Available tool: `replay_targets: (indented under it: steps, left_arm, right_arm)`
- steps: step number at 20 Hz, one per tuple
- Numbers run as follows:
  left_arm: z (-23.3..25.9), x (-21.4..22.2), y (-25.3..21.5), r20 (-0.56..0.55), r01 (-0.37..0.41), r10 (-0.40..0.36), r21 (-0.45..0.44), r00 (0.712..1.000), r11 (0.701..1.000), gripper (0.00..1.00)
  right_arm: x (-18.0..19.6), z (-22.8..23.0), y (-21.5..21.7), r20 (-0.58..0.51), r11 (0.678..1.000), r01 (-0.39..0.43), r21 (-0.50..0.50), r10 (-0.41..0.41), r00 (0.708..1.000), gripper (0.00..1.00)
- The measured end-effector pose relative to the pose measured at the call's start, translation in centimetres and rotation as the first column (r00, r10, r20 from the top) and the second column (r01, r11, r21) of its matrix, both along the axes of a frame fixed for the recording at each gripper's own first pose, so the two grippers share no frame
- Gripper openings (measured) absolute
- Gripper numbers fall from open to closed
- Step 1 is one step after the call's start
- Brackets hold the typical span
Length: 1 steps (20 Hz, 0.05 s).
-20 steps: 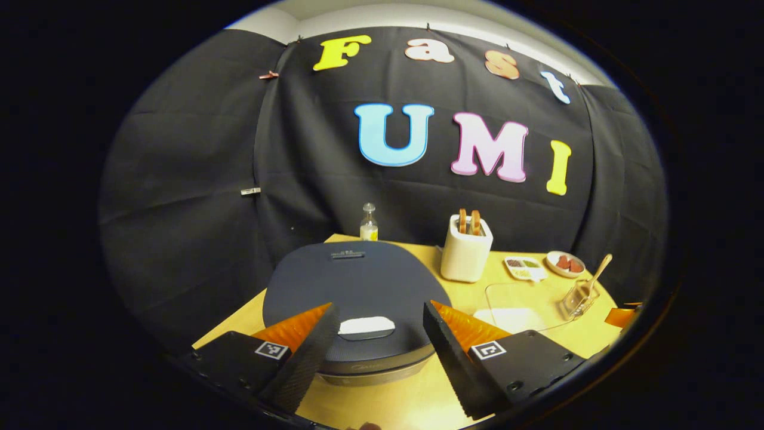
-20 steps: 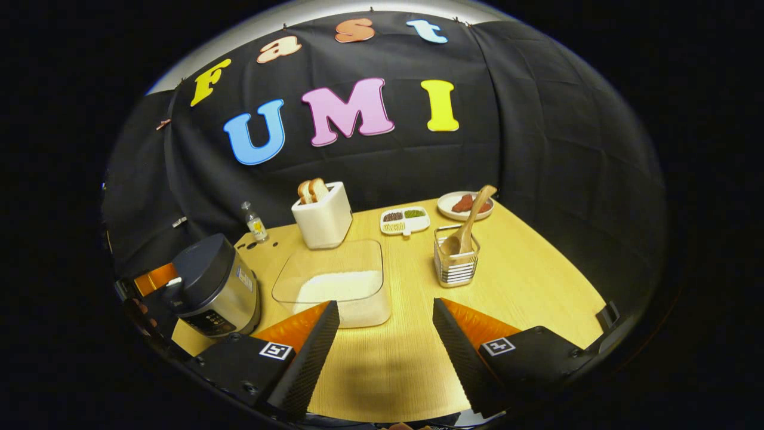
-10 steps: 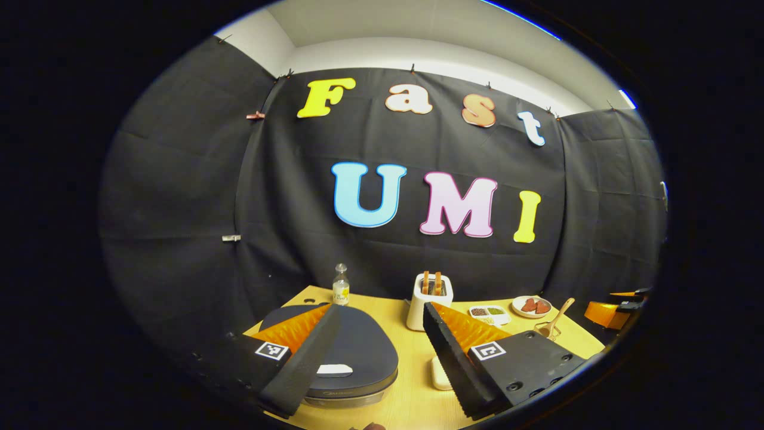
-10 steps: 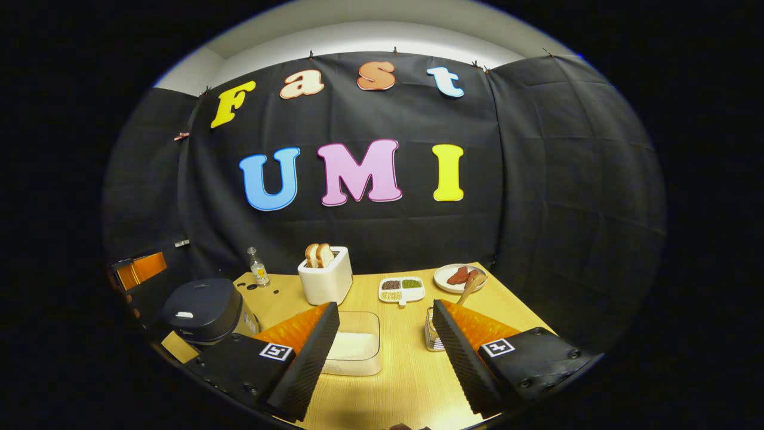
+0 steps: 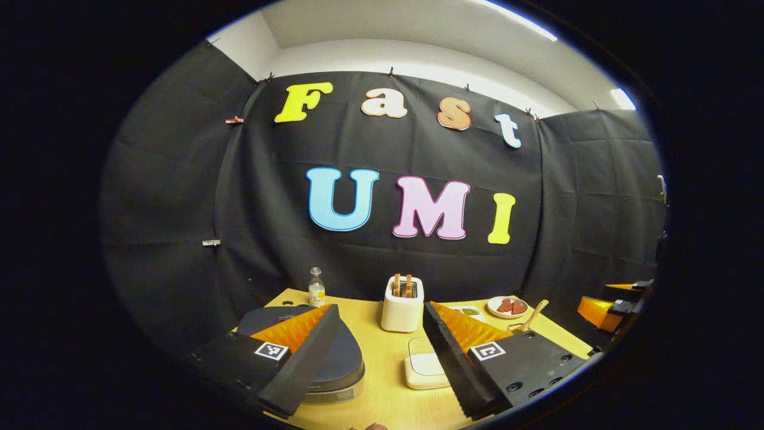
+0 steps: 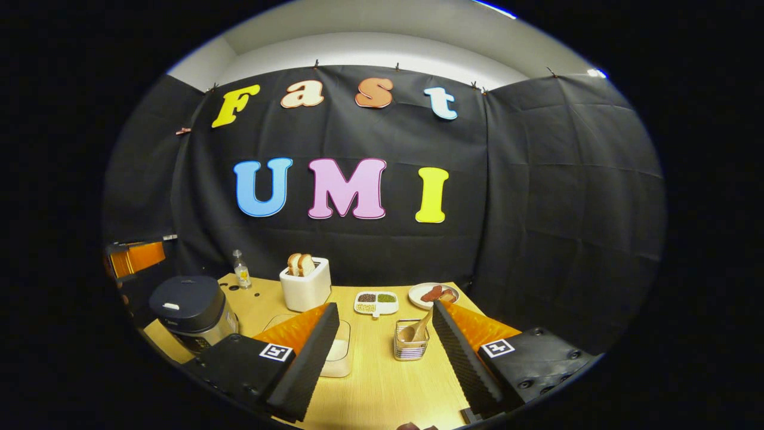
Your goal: Close the left gripper, press the button to open the rice cooker; take a wooden spoon from the chopstick holder with the right hand, scoop a spoonful of rice and pour it into the rice cooker, then put the wooden spoon back into the chopstick holder.
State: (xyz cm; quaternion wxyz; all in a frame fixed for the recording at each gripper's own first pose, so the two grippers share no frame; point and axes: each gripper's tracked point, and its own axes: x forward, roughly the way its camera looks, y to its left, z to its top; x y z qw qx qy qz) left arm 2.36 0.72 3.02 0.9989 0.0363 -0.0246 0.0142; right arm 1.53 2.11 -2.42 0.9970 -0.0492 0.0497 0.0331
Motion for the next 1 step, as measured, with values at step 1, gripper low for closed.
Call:
replay_targets:
  steps: [1]
  left_arm:
    - [0.18, -0.21, -0.26, 0.003, -0.006, 0.006, 0.013, 1.000, 1.000, 0.95]
  right_arm:
    - [0.07, -0.02, 0.31, -0.001, 1.000, -0.021, -0.005, 0.021, 1.000, 0.98]
